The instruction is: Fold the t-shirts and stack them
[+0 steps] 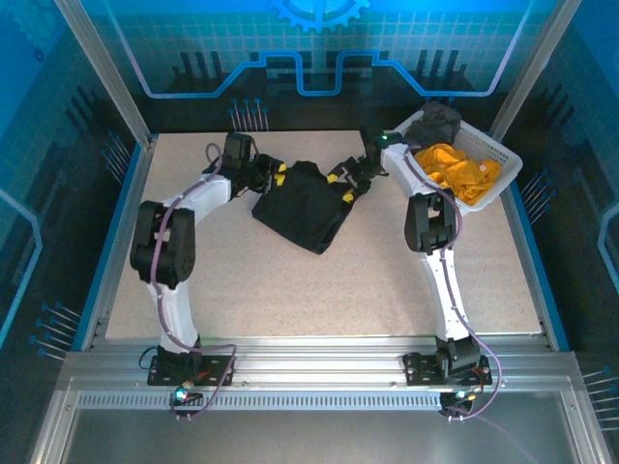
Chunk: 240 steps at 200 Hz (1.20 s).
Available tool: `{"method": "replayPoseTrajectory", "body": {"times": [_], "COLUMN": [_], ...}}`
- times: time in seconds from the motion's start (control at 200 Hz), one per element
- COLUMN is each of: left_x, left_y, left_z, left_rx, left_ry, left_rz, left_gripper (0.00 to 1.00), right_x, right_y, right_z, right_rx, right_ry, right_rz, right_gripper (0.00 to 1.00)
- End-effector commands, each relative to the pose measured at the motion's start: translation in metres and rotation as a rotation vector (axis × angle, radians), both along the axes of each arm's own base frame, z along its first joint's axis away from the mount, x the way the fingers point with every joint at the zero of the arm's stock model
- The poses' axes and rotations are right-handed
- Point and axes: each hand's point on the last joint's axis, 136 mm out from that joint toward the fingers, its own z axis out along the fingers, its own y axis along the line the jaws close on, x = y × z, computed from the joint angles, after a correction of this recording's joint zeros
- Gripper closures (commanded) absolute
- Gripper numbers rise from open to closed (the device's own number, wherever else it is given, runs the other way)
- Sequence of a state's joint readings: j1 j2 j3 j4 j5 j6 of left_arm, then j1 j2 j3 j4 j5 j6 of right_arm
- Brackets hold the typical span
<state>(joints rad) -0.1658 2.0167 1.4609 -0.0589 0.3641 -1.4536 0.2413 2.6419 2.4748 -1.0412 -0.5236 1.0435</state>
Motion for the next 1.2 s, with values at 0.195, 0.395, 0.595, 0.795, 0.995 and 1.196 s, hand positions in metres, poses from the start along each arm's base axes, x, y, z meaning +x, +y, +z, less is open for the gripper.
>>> {"method": "replayPoseTrajectory", "body": {"times": [0.195,0.395,0.595,0.795,0.995,1.196], "left_x": [-0.054,-0.113,-0.116,-0.101,-0.089,-0.082], "left_y": [0.014,0.035,0.064,0.079,0.076,0.066], "left_z": [0.041,0.021,-0.012,-0.041,-0.067,-0.09], "left_rx": [0.136,0.145,0.151,0.148,0.143,0.096], "left_ry": [-0.074,-0.032,0.028,0.073,0.101,0.126], "left_rz": [-0.125,-0.125,-0.085,-0.079,-0.122,-0.131], "left_gripper": [0.52,0.54,0.53,0.52,0.5,0.55], "right_x": [-0.031,-0.094,-0.08,-0.03,-0.013,-0.028], "right_y": [-0.037,-0.001,0.027,0.021,0.016,0.01], "right_z": [0.098,0.099,0.091,0.072,0.039,-0.001], "right_rx": [-0.188,-0.145,-0.168,-0.252,-0.251,-0.275], "right_ry": [-0.263,-0.304,-0.387,-0.397,-0.3,-0.158], "right_rz": [0.088,0.124,0.179,0.216,0.176,0.181], "right_gripper": [0.25,0.42,0.44,0.39,0.35,0.59]}}
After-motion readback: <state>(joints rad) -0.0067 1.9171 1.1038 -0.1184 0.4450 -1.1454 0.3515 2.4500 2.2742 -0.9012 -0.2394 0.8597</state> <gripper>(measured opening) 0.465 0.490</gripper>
